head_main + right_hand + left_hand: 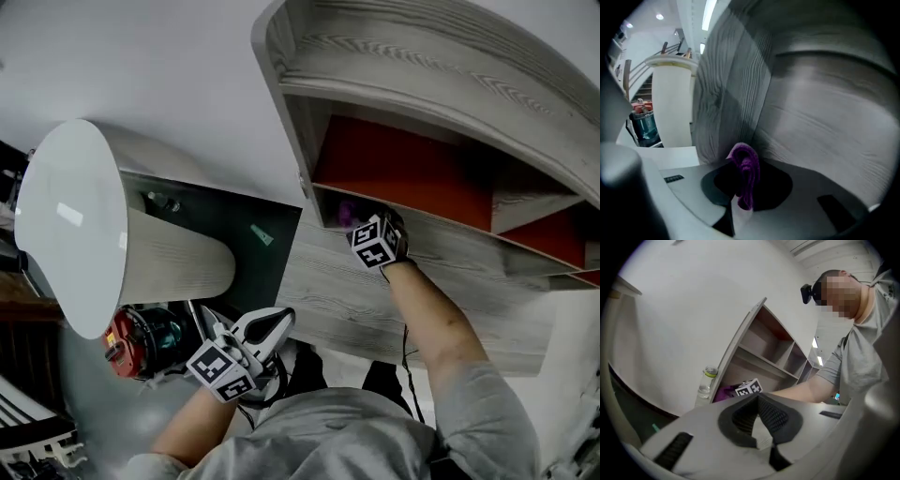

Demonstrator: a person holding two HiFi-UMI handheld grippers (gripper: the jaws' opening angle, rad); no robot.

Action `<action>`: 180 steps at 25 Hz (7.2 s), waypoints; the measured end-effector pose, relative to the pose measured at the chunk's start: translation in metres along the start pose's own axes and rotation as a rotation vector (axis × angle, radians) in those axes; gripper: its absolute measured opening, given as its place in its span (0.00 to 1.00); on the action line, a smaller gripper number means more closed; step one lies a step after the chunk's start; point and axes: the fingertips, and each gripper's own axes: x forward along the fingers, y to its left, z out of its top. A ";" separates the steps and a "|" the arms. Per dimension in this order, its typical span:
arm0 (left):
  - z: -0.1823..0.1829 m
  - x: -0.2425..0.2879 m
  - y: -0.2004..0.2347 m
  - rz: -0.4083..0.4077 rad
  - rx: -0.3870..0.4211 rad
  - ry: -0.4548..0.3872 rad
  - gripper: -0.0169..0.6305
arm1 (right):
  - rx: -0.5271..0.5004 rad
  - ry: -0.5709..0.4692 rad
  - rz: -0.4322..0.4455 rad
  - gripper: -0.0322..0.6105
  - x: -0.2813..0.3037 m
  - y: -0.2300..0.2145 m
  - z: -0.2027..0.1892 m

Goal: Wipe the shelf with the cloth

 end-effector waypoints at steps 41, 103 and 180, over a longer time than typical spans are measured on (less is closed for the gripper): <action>-0.021 0.027 -0.061 -0.111 -0.029 0.016 0.05 | -0.237 0.279 -0.027 0.15 -0.085 -0.060 -0.096; -0.009 -0.072 0.004 0.004 -0.013 -0.044 0.05 | 0.502 -0.758 0.094 0.15 -0.062 -0.060 0.165; 0.011 0.047 -0.004 0.019 0.140 0.058 0.05 | 0.422 -0.636 -0.430 0.15 -0.183 -0.184 0.037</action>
